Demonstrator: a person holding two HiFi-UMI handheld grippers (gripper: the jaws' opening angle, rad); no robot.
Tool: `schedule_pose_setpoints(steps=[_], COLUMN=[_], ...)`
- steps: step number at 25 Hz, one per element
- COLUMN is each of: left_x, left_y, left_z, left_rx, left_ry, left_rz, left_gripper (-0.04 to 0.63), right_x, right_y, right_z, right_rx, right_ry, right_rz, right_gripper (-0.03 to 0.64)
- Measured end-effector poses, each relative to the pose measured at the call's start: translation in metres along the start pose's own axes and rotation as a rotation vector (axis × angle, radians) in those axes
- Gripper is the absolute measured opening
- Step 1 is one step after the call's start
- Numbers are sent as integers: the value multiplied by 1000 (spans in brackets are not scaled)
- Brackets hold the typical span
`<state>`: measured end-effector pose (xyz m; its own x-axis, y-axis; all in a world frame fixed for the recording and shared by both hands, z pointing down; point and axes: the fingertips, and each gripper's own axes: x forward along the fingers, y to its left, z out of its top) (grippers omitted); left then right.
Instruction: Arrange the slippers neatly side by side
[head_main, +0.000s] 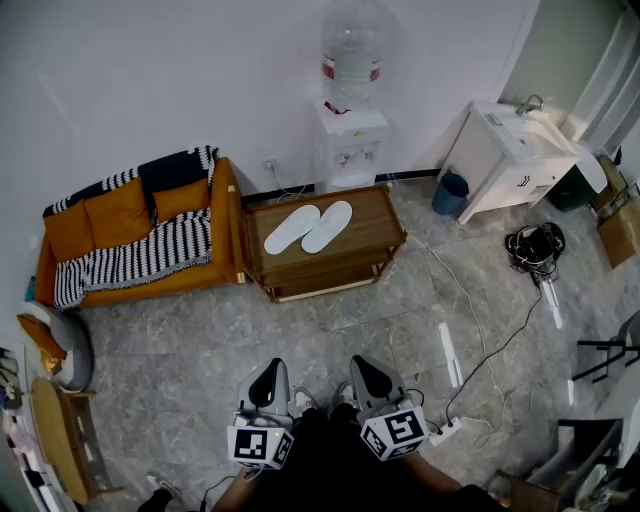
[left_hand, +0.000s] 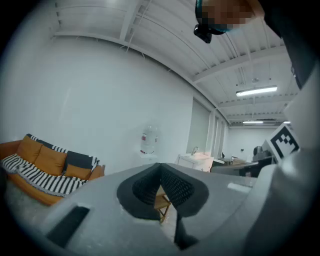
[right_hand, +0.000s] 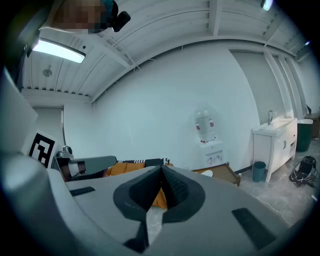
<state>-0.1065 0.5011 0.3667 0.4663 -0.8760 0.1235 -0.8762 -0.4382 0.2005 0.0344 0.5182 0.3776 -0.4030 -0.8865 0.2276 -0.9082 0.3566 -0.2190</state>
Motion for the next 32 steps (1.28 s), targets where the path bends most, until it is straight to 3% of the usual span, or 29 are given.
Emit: schedule_pose_setpoints(steps=[15,32], left_x=[-11,-33], left_y=[16,73], left_z=[0,-8], left_rx=[5,-23], left_ry=[-7,-2], left_rz=[19,-6], left_gripper=[12,12], right_x=[4,32], right_y=[5,53], right_z=[-1,-22], right_rx=[19,3], right_ry=[-13,16], right_rz=[-7,-45], right_gripper=[11,11])
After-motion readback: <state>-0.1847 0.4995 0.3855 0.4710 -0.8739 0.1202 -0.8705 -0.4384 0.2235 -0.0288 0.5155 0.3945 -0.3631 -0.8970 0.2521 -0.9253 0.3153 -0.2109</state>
